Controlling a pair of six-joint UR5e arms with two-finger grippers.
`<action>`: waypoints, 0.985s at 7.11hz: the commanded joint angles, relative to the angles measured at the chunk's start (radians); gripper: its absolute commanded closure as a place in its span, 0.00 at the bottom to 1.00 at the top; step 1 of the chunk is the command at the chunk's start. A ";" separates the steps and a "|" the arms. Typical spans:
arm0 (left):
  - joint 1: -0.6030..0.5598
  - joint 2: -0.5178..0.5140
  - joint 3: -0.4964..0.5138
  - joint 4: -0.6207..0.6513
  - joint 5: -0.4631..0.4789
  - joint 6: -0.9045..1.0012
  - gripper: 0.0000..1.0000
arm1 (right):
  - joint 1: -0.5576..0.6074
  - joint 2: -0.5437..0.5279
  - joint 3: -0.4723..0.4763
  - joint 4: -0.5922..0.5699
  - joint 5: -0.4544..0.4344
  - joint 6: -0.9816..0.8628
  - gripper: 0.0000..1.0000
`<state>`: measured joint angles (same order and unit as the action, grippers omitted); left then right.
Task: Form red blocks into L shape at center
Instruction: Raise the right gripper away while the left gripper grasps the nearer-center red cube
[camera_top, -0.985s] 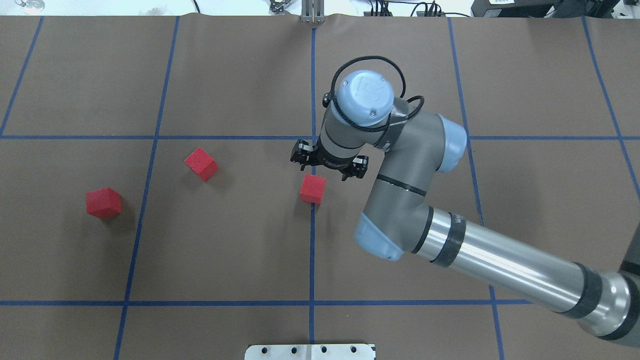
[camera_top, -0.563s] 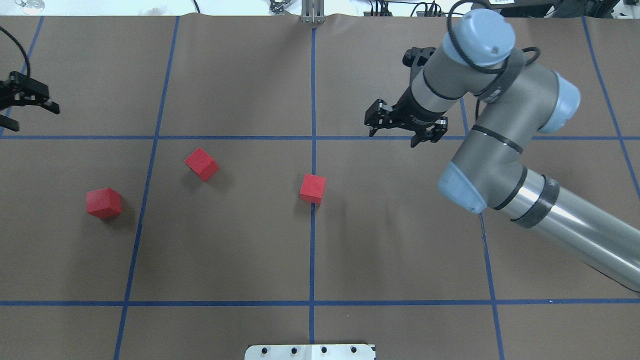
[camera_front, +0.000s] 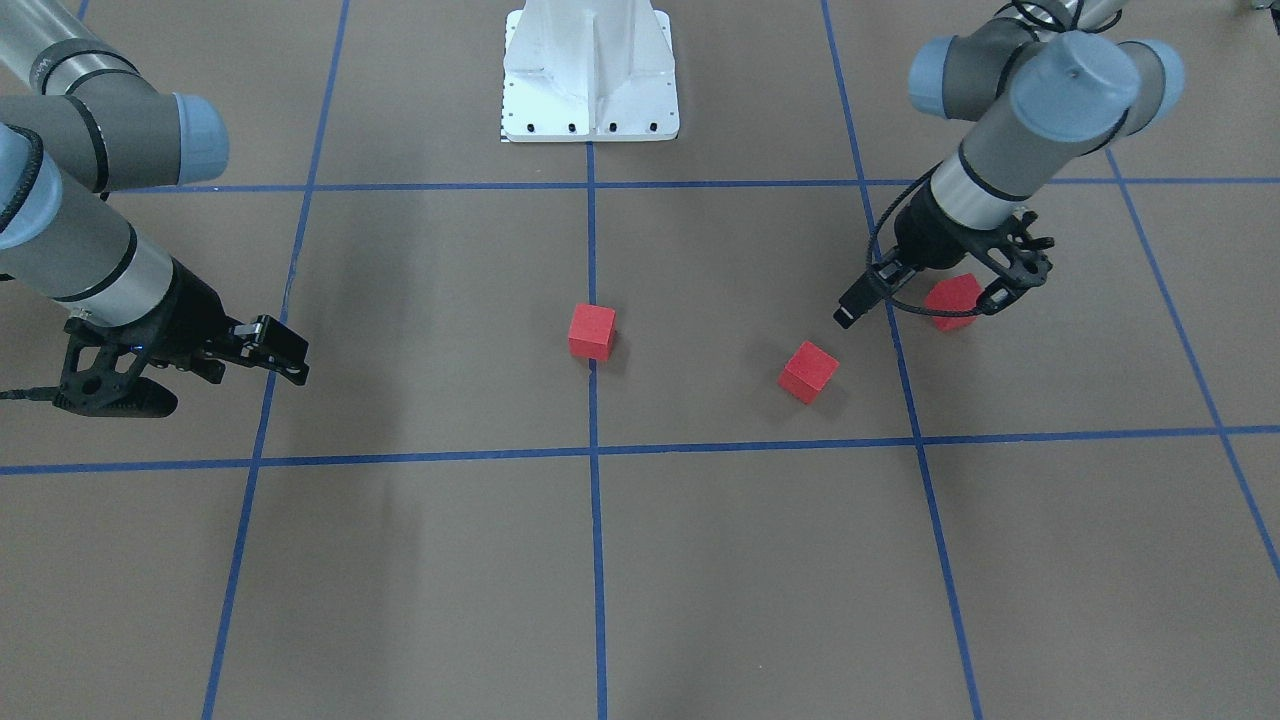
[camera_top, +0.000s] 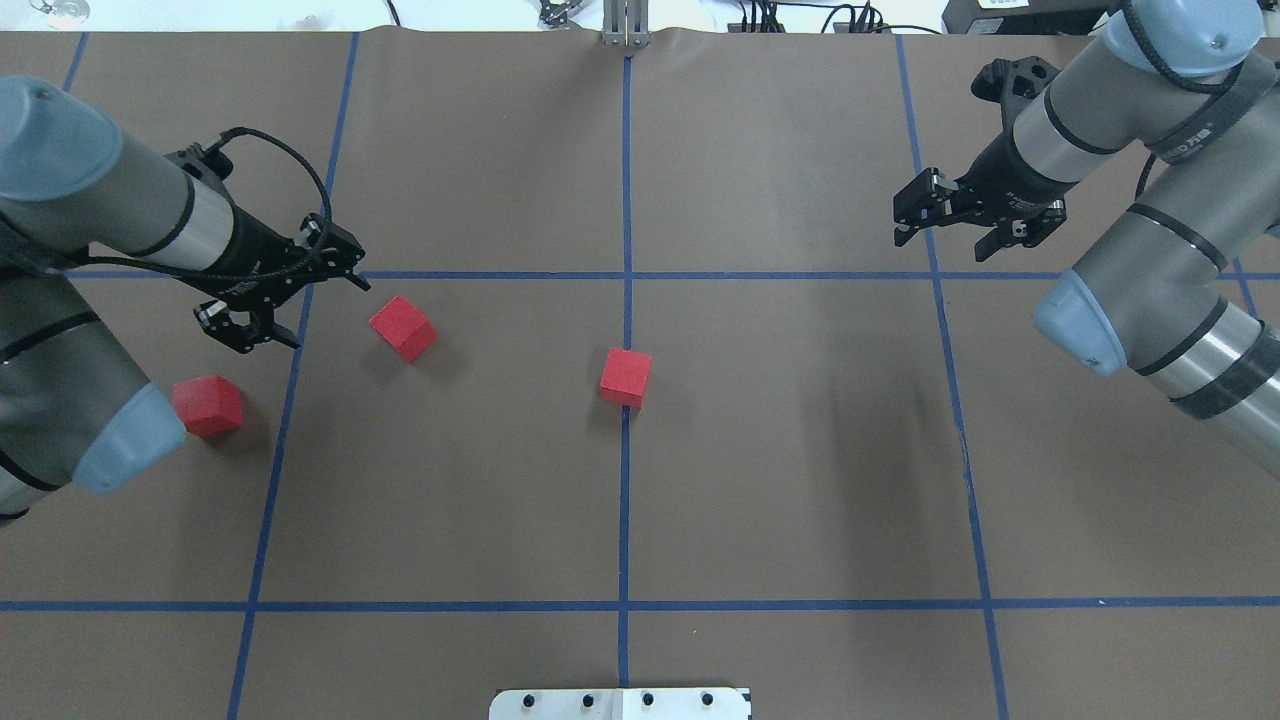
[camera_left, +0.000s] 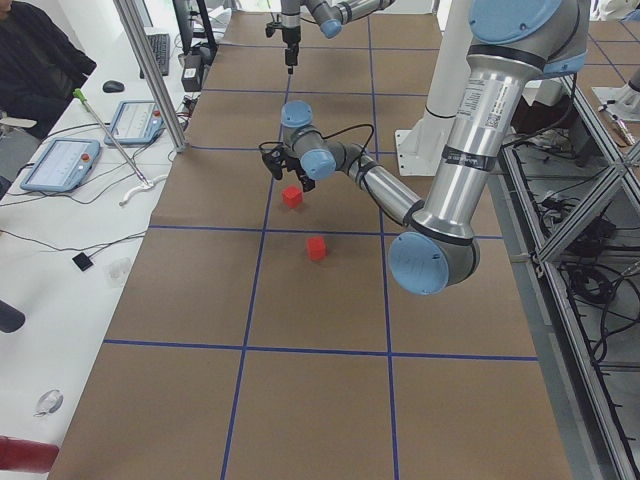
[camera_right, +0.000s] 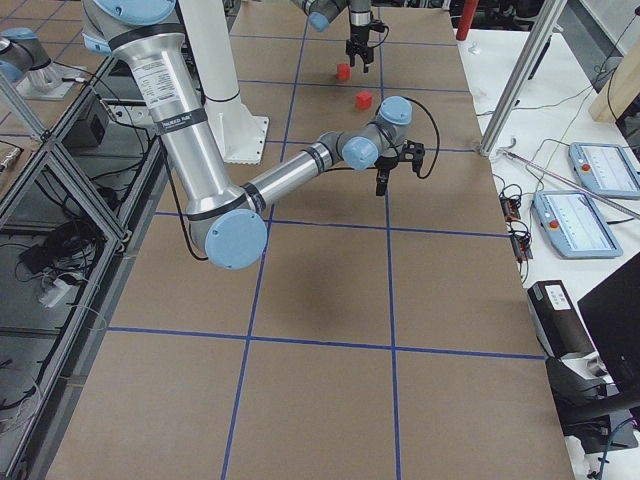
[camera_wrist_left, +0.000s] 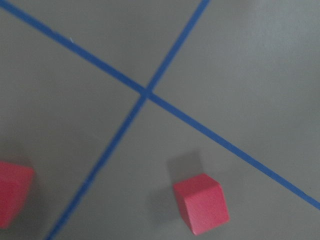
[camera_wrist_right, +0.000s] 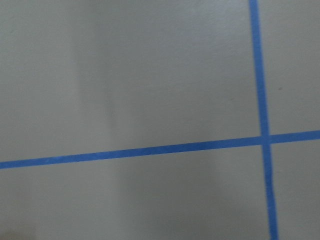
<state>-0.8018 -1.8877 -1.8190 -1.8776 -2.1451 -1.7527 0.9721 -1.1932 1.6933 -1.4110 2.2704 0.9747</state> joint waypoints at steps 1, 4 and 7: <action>0.041 -0.060 0.093 0.000 0.053 -0.045 0.00 | 0.007 -0.022 0.002 0.001 -0.003 -0.016 0.01; 0.041 -0.129 0.188 -0.002 0.056 -0.044 0.00 | 0.005 -0.023 0.002 0.001 -0.003 -0.016 0.01; 0.062 -0.168 0.259 0.000 0.086 -0.045 0.00 | 0.005 -0.023 0.002 0.001 -0.005 -0.016 0.01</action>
<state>-0.7545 -2.0491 -1.5760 -1.8784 -2.0687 -1.7974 0.9775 -1.2159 1.6950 -1.4097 2.2659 0.9587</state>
